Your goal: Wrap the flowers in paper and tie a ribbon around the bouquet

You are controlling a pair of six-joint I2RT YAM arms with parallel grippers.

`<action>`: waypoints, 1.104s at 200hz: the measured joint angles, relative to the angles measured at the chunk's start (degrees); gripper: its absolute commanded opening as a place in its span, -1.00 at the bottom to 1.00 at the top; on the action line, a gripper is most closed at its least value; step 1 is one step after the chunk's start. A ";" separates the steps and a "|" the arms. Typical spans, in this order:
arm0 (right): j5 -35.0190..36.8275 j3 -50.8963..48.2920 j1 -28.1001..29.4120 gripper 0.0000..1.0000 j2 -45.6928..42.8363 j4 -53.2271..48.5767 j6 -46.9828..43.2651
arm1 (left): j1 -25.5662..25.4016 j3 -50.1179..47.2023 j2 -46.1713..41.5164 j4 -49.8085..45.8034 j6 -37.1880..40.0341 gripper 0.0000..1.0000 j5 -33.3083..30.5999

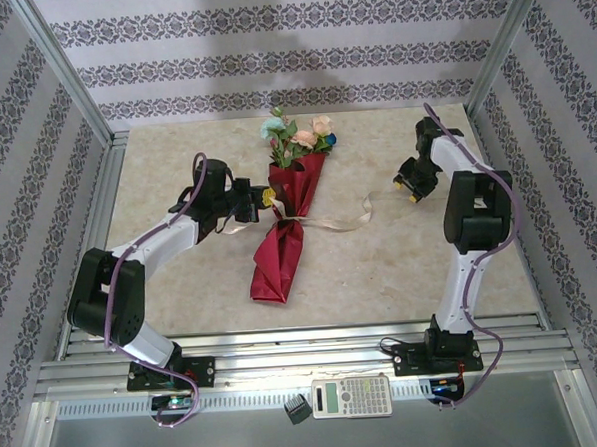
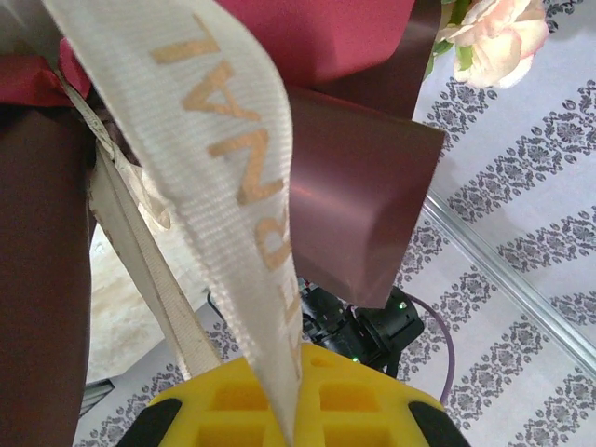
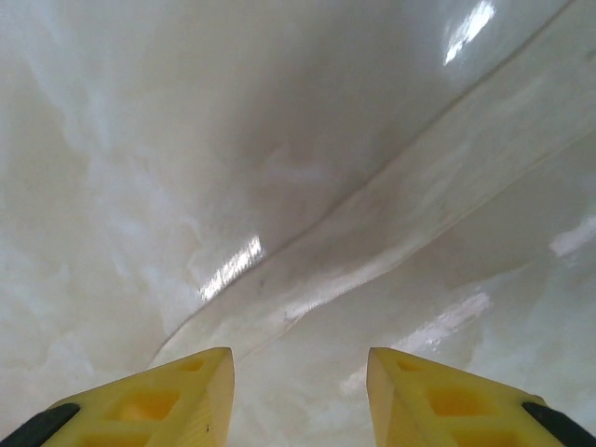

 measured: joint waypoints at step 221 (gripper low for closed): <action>1.42 5.81 -0.15 -1.00 7.10 -4.52 6.08 | -3.28 -3.50 1.18 16.94 -7.87 -1.00 -2.78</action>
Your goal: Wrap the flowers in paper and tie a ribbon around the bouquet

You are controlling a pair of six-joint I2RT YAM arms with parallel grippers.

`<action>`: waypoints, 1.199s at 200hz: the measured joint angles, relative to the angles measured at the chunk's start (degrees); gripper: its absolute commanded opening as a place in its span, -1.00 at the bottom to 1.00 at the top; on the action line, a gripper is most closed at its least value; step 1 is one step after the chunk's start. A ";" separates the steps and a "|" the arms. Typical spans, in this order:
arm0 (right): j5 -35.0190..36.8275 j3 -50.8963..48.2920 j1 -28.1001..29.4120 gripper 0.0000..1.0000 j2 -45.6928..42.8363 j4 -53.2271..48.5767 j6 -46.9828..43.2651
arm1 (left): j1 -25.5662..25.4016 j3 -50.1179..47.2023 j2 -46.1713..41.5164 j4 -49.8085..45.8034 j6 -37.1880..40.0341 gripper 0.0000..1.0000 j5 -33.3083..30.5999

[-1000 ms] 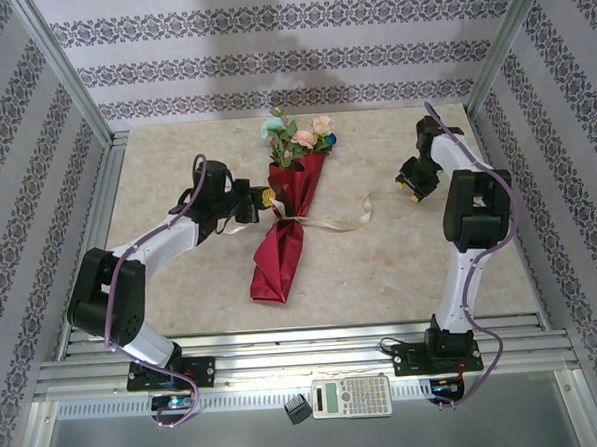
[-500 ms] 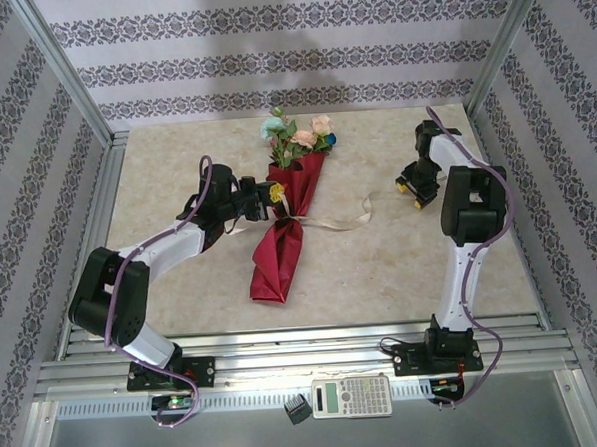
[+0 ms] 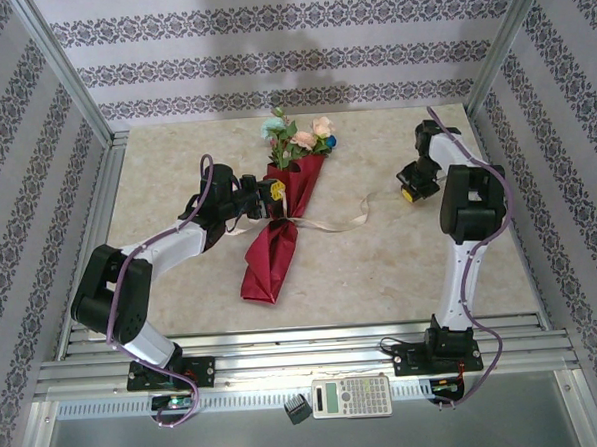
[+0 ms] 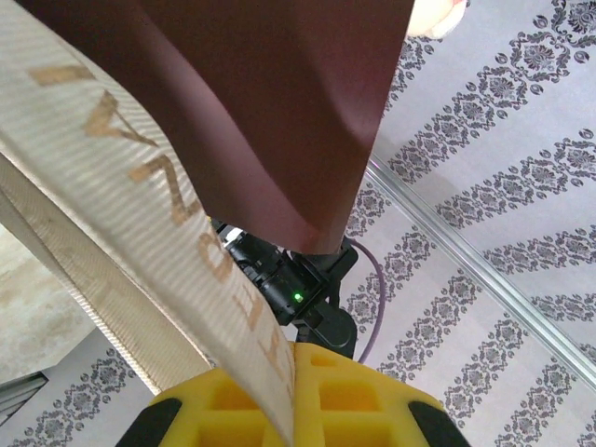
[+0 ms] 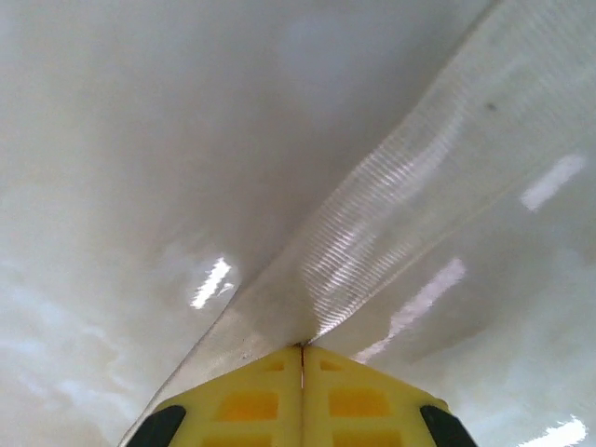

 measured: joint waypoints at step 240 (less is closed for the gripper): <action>0.57 -9.14 3.48 -0.08 -10.93 3.89 -9.27 | 0.00 0.39 2.47 1.86 -0.02 -1.00 0.22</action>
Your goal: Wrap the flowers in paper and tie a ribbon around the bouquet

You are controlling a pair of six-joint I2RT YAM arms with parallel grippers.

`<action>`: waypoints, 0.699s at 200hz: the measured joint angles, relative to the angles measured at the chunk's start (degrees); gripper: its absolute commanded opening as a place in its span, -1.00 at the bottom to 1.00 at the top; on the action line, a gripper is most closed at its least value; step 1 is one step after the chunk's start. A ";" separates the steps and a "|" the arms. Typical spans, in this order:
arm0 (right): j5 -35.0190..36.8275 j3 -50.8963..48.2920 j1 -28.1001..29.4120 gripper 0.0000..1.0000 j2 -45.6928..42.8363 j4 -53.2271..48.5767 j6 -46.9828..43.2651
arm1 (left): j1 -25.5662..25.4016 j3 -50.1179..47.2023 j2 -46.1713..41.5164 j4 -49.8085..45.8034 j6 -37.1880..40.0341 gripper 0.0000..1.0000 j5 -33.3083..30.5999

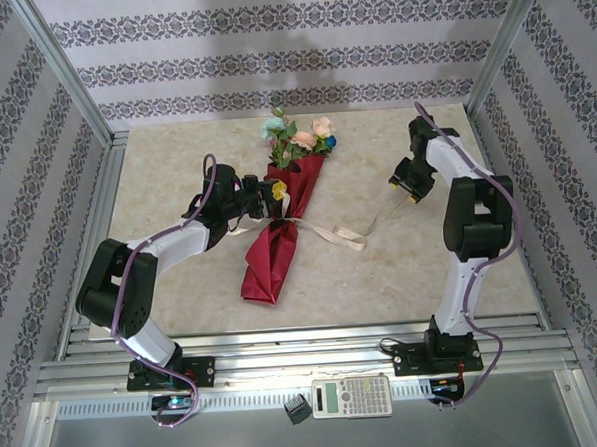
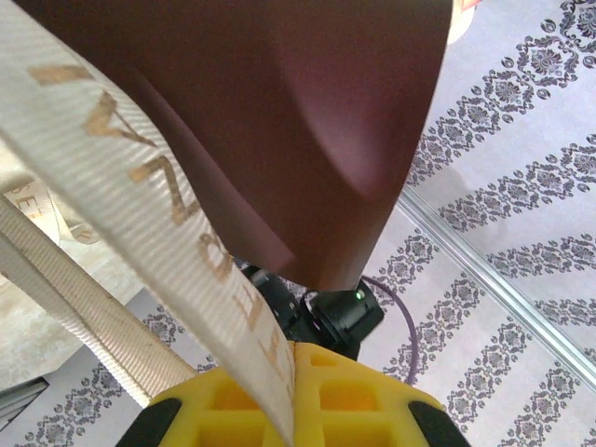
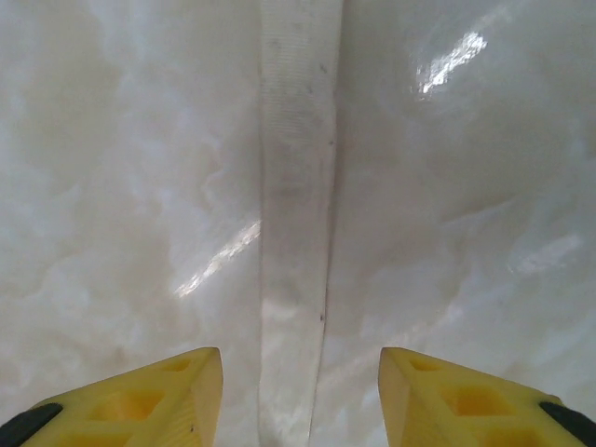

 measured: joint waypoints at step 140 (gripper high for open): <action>-0.39 -1.53 2.67 -0.71 3.72 1.38 4.74 | 0.00 0.72 0.68 0.02 0.00 -1.00 0.02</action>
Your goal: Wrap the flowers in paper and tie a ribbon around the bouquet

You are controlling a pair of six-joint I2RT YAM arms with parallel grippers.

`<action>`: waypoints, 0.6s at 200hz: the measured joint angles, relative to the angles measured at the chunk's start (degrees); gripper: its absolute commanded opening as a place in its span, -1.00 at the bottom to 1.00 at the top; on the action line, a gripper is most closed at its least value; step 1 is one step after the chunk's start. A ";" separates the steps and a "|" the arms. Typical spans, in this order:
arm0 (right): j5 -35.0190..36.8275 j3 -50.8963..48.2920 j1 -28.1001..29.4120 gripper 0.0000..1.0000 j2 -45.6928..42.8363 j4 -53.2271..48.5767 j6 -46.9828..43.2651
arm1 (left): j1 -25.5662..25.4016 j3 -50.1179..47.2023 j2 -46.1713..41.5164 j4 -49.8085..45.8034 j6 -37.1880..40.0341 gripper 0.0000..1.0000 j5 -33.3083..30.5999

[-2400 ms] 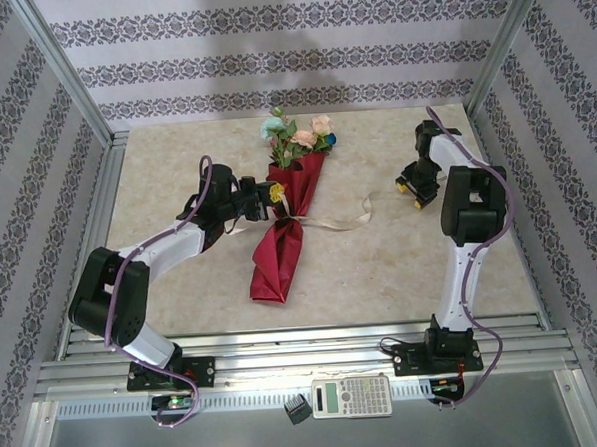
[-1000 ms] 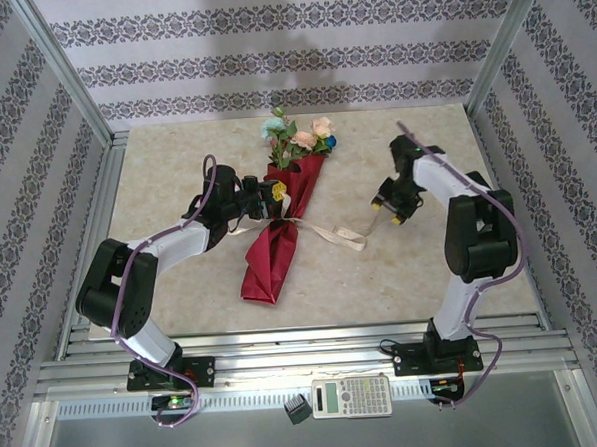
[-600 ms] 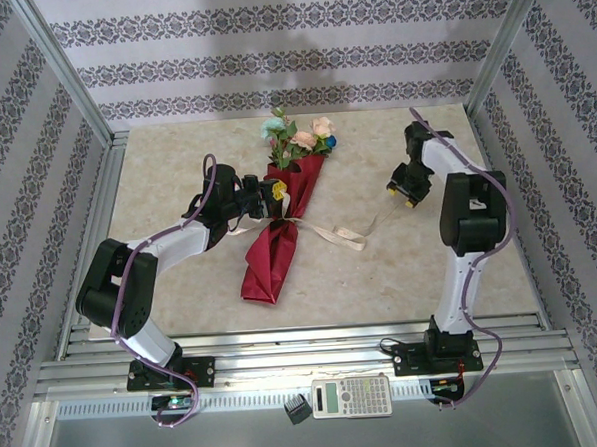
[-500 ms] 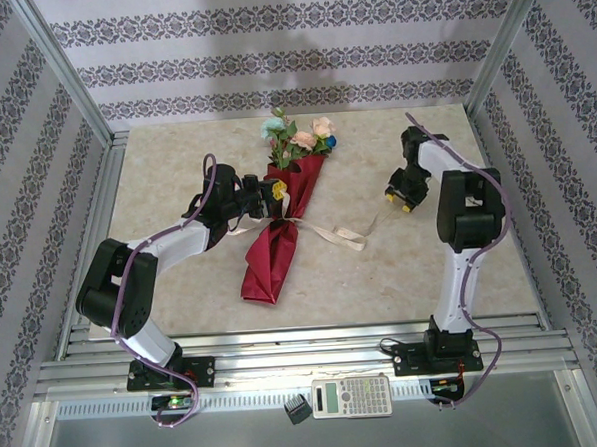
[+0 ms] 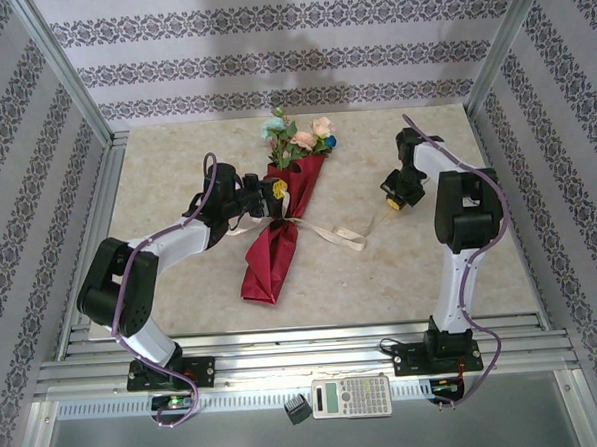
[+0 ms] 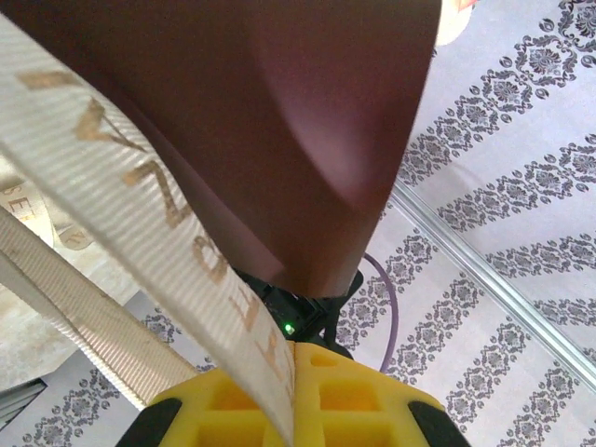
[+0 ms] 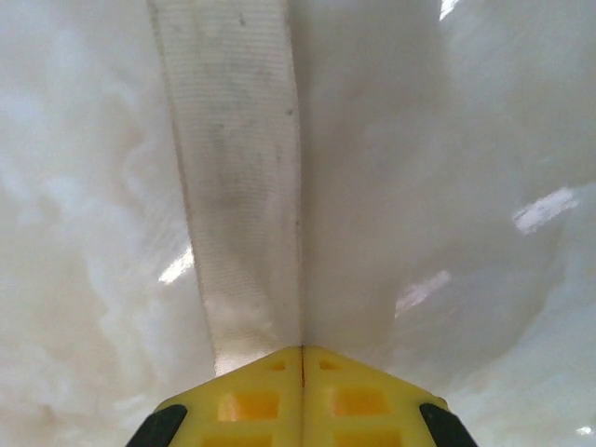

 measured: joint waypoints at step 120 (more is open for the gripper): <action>0.83 0.59 4.46 -0.18 1.38 -3.15 4.35 | 0.00 0.33 0.83 0.09 0.00 -1.00 0.00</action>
